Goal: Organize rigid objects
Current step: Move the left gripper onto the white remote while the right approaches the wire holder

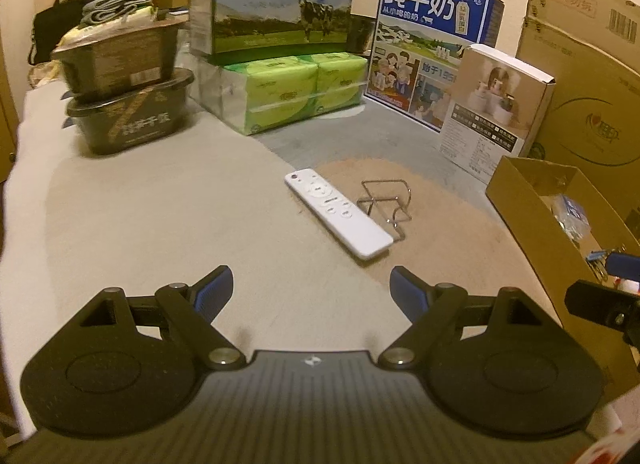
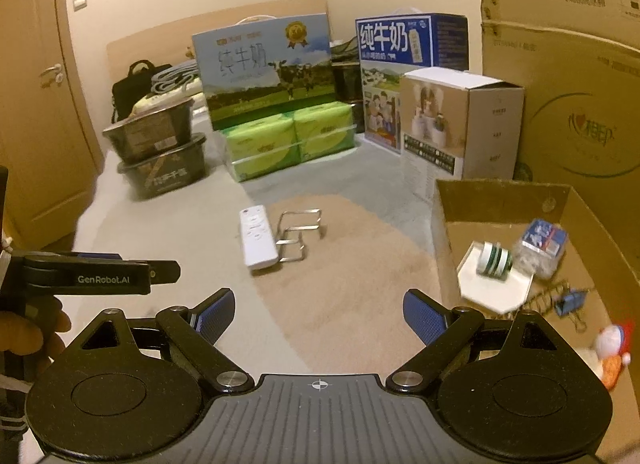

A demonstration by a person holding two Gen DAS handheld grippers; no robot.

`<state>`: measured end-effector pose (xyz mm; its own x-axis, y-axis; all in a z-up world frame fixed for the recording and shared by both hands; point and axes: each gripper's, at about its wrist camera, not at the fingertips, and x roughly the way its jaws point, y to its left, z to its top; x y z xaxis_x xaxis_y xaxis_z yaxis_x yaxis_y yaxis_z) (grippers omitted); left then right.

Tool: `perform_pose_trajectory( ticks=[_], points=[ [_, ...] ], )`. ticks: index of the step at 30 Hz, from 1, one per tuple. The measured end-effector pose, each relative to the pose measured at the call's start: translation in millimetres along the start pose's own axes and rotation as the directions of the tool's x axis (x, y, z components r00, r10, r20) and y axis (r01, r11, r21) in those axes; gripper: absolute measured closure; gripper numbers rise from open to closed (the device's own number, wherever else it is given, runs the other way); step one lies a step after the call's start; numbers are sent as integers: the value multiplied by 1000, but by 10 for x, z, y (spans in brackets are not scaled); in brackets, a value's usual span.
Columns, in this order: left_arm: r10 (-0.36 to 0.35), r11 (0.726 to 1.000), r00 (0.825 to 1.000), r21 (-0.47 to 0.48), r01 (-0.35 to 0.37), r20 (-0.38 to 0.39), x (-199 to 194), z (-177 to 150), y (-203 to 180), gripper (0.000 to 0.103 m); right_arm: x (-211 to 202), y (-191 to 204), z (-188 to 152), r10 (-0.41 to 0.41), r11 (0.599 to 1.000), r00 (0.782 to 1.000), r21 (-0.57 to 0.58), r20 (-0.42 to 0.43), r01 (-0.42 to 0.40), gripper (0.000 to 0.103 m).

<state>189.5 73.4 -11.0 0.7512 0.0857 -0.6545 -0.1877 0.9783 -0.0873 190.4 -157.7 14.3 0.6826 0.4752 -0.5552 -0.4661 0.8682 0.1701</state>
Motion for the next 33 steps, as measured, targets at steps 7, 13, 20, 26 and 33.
perform_pose_trajectory(
  ticks=[7, 13, 20, 26, 33],
  points=[
    [-39, 999, 999, 22, 39, -6, 463, 133, -127, 19, 430, -106, 96, -13, 999, 1000, -49, -10, 13, 12],
    [-51, 997, 999, 59, 52, -20, 800, 174, -287, 20, 708, -207, 165, -19, 998, 1000, -62, -2, 19, 13],
    [-43, 996, 998, 77, 47, -51, 1174, 164, -368, 28, 859, -281, 215, -23, 998, 1000, -65, 4, 24, 13],
    [-39, 996, 998, 80, 43, -50, 1190, 155, -222, 44, 922, -272, 245, -21, 997, 1000, -76, 6, 21, 13],
    [-28, 992, 999, 119, 34, -47, 1165, 183, 40, 48, 1070, -89, 277, 14, 996, 1000, -88, -4, -15, 13]
  ],
)
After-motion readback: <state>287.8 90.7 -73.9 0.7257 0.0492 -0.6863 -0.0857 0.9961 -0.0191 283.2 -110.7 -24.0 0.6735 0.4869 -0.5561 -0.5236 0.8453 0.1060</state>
